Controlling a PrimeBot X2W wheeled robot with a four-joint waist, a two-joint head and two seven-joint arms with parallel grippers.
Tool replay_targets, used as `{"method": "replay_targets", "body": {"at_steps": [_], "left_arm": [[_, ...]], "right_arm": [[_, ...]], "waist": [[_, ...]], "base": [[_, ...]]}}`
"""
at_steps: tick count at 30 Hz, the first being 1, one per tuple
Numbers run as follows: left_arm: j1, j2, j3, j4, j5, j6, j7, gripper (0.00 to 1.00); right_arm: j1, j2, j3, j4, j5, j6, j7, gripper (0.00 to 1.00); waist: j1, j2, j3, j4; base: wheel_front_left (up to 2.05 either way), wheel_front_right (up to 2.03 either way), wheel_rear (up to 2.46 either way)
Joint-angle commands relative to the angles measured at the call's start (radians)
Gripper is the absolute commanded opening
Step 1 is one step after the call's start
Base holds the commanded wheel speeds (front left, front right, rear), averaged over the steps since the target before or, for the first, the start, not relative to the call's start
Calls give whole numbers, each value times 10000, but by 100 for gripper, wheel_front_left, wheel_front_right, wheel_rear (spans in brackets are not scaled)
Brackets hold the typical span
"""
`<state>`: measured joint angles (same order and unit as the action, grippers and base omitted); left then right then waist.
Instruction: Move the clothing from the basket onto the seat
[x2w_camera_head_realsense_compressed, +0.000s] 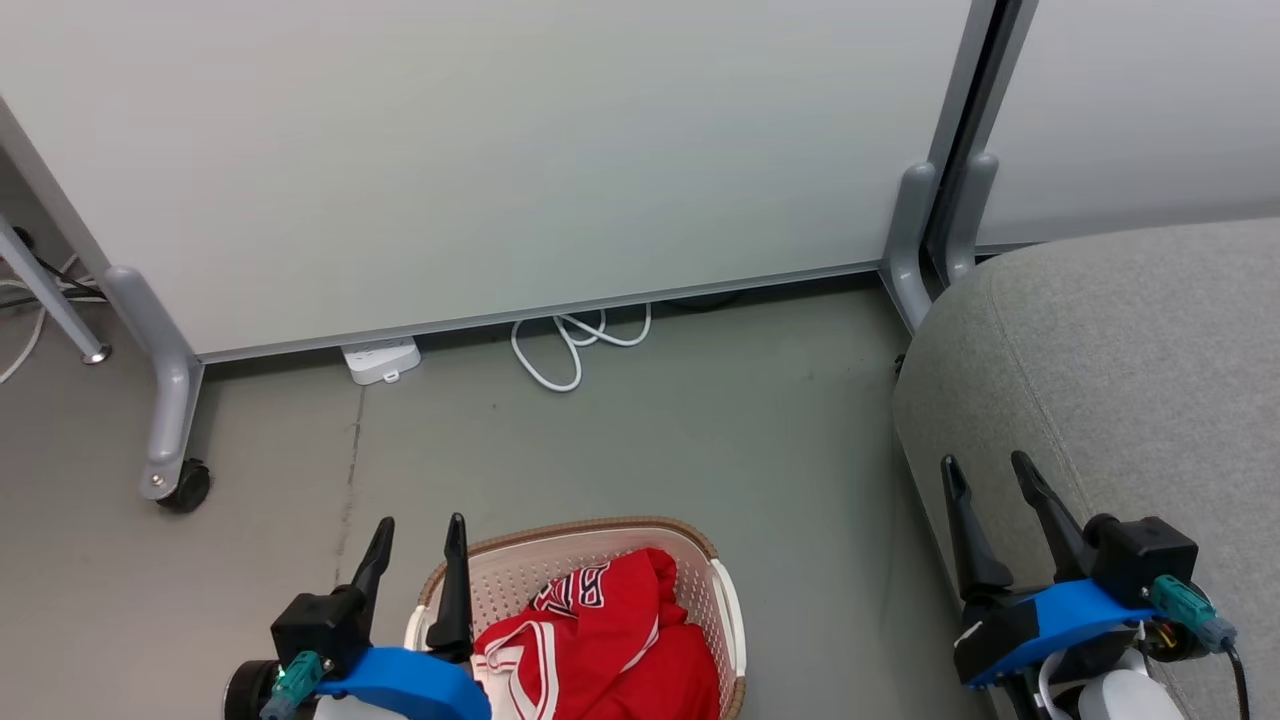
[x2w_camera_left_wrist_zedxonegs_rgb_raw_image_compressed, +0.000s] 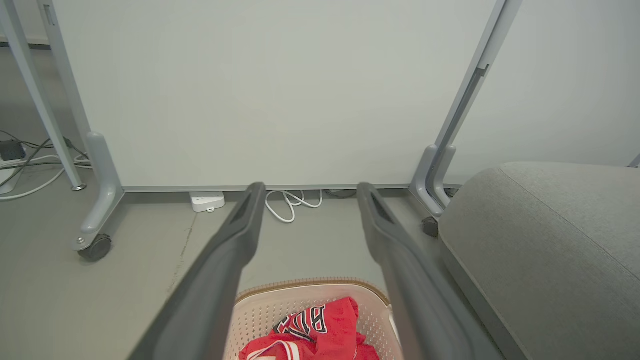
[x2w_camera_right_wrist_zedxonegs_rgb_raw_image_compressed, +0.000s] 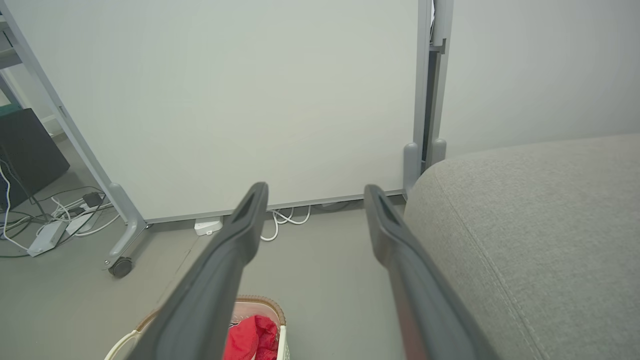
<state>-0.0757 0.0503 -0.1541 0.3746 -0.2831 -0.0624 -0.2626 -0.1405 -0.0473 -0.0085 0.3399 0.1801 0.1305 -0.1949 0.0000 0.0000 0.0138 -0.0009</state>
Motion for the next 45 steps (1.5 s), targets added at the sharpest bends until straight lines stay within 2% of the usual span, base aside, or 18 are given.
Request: {"method": "replay_targets", "body": {"at_steps": [1, 10, 18, 19, 20, 28, 36, 45], "left_arm": [[-247, 56, -103, 287, 6, -86, 91, 100], [-1483, 835, -1126, 2211, 218, -610, 979, 100], [-3023, 1438, -2003, 3851, -79, -697, 1353, 100], [-3023, 1438, -2003, 3851, -79, -697, 1353, 100], [-3381, 1580, -2255, 4203, -225, -701, 1405, 100], [-4870, 1920, -2864, 5472, -787, -705, 1299, 100], [-5966, 2170, -2846, 6556, -1057, -692, 1362, 100], [-6851, 2186, -2993, 7497, -1293, -702, 1654, 100]], "right_arm": [[-159, -58, 83, -51, 88, 4, -28, 100], [-852, -47, 640, -600, 97, 4, -36, 100], [-1985, -42, 1515, -1237, 108, 4, -206, 100], [-1985, -42, 1515, -1237, 108, 4, -206, 100], [-2317, -39, 1719, -1423, 59, 4, -255, 100], [-3314, -38, 2252, -2071, -50, 4, -374, 100], [-3605, -38, 2603, -2331, 89, 4, -473, 100], [-3731, -39, 2677, -2419, 329, 4, -630, 100]], "waist": [[0, 0, 199, -180], [0, 0, 1939, -1225], [0, 0, 4198, -2165], [0, 0, 4198, -2165], [0, 0, 4766, -2339], [0, 0, 6526, -2717], [0, 0, 7463, -3065], [0, 0, 8147, -3353]], "base": [[0, 0, 0], [0, 0, 0], [0, 0, 0], [0, 0, 0], [0, 0, 0], [0, 0, 0], [0, 0, 0], [0, 0, 0]]}}
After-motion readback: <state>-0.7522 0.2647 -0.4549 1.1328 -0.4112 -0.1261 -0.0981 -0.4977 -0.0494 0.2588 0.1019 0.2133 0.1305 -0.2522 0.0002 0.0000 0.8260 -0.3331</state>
